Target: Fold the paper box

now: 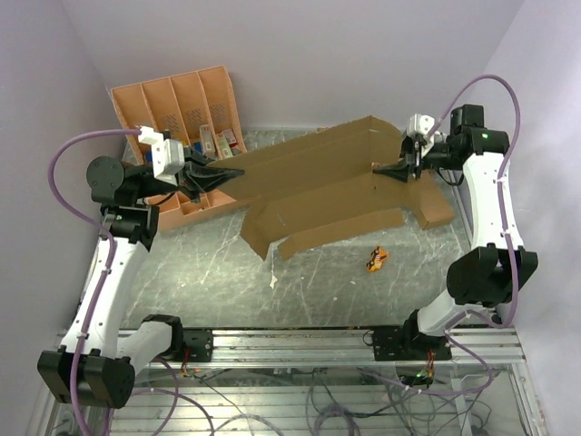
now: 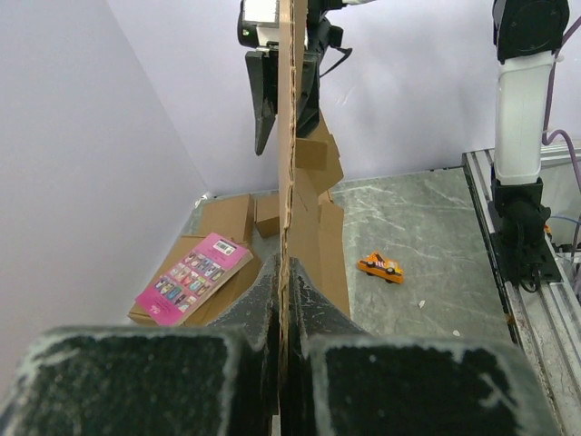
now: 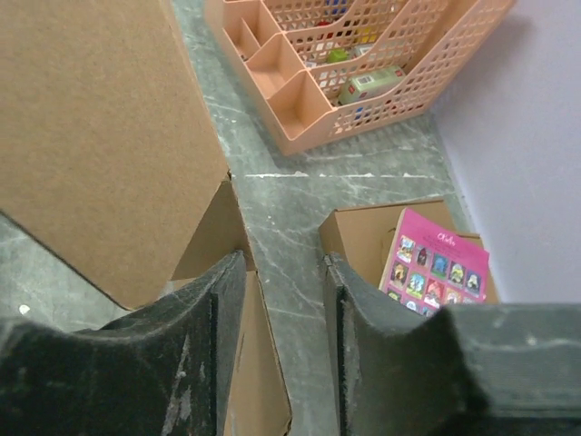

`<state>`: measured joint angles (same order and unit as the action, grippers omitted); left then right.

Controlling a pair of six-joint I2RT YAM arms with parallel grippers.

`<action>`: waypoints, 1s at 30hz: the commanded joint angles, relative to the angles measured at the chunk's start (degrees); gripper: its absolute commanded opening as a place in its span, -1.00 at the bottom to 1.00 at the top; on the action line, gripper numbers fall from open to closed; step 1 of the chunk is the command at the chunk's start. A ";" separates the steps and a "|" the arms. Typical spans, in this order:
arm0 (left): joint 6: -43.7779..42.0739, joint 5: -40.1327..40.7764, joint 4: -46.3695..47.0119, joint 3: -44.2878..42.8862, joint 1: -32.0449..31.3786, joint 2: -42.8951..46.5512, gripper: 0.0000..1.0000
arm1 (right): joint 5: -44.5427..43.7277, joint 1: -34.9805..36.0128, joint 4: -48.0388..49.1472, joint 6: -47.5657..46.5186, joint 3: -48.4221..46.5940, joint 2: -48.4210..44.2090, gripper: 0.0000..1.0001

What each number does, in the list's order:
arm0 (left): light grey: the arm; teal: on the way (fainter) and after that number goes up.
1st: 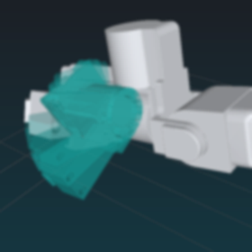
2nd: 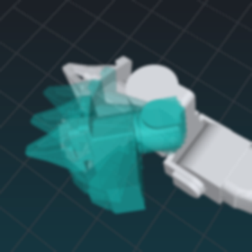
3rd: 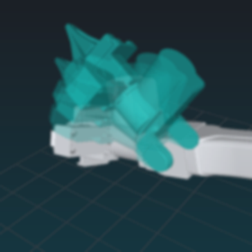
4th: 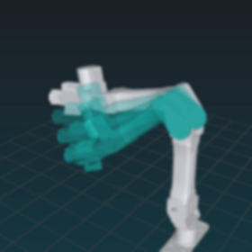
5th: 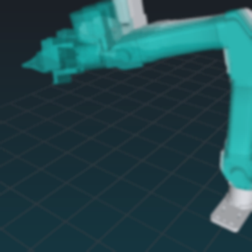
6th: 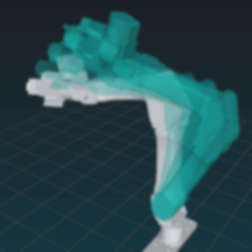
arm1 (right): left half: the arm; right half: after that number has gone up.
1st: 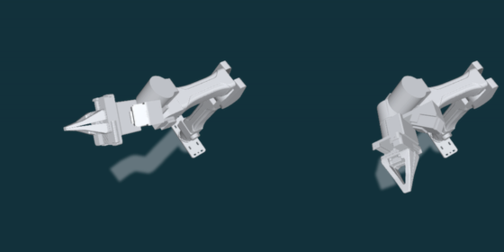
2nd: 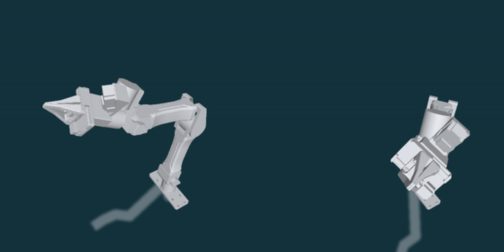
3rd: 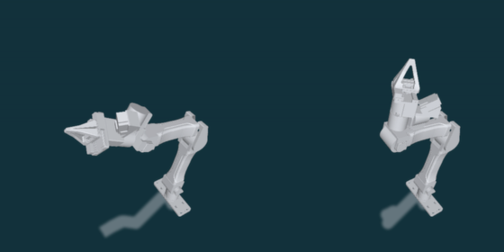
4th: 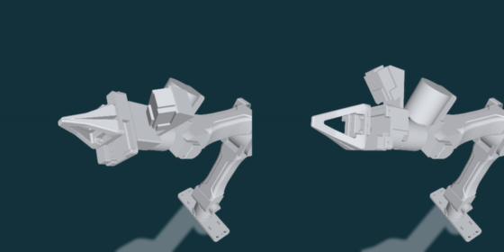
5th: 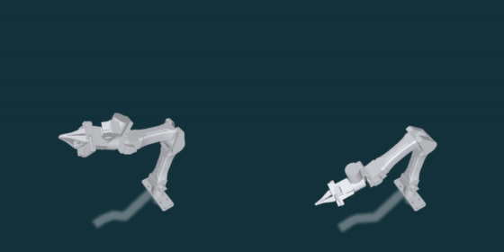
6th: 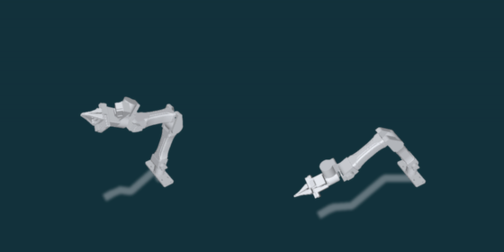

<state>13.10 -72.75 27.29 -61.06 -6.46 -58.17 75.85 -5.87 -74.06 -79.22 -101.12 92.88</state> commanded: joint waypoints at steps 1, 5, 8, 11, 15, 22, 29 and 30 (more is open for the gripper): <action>4.24 -2.26 7.50 0.29 0.31 -0.42 -0.86 | 3.55 0.68 4.95 1.85 1.92 -3.13 -0.16; 3.99 -2.23 7.08 -0.07 0.31 -0.95 -0.86 | 4.46 1.60 16.16 9.84 6.68 -6.32 -0.12; 3.42 -1.96 6.74 0.08 0.31 -1.20 -0.86 | 5.00 3.03 22.09 13.89 10.66 -8.36 -0.12; 3.35 -2.00 6.80 0.26 0.31 -1.35 -0.86 | 5.30 4.15 27.26 16.54 13.74 -9.44 -0.14; 2.11 -1.91 5.31 0.35 0.31 -1.29 -0.86 | 6.11 4.93 32.36 20.10 16.59 -10.22 -0.22; -2.56 -2.41 -0.95 -0.55 0.31 -1.02 -0.86 | 3.97 4.97 40.95 26.87 18.89 -11.10 -0.39; -1.97 -3.99 -0.81 -0.79 0.31 -0.88 -0.86 | 2.92 4.78 43.15 28.43 18.83 -10.55 -0.14; -1.40 -4.24 -0.22 -0.81 0.31 -0.88 -0.86 | 3.02 4.75 42.96 28.21 18.62 -10.33 -0.13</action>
<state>11.35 -73.84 27.14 -61.01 -6.13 -59.46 77.71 -1.78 -33.63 -52.51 -81.93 83.40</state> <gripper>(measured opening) 0.070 0.420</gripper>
